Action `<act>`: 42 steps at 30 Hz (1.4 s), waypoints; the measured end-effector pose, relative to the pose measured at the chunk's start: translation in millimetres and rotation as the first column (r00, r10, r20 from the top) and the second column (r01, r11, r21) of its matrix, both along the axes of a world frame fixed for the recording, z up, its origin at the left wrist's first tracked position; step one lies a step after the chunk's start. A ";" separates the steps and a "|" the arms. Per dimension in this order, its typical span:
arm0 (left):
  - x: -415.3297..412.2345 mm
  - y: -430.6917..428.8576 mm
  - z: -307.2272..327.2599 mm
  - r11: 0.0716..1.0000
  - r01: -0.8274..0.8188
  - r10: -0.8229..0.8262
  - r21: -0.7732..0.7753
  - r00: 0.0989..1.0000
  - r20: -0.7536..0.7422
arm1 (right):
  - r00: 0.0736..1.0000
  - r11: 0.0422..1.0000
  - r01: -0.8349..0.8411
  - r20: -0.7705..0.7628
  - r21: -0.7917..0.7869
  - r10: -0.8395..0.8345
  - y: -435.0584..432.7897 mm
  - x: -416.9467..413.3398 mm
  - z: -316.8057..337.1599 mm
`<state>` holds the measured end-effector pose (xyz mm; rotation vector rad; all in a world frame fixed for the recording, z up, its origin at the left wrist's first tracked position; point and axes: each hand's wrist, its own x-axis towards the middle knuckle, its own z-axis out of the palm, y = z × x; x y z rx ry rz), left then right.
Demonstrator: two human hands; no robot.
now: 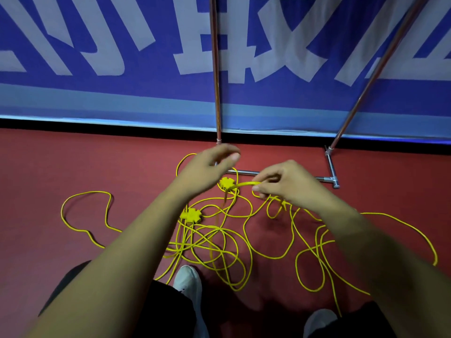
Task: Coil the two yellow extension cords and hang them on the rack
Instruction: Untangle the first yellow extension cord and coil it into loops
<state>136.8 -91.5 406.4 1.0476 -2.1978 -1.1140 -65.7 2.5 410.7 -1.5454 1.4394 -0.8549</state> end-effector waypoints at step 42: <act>24.8 -17.9 10.2 0.881 -0.428 0.429 -0.201 0.902 -0.038 | 0.939 0.987 0.159 -0.312 0.014 -0.147 2.6 -46.6 -33.4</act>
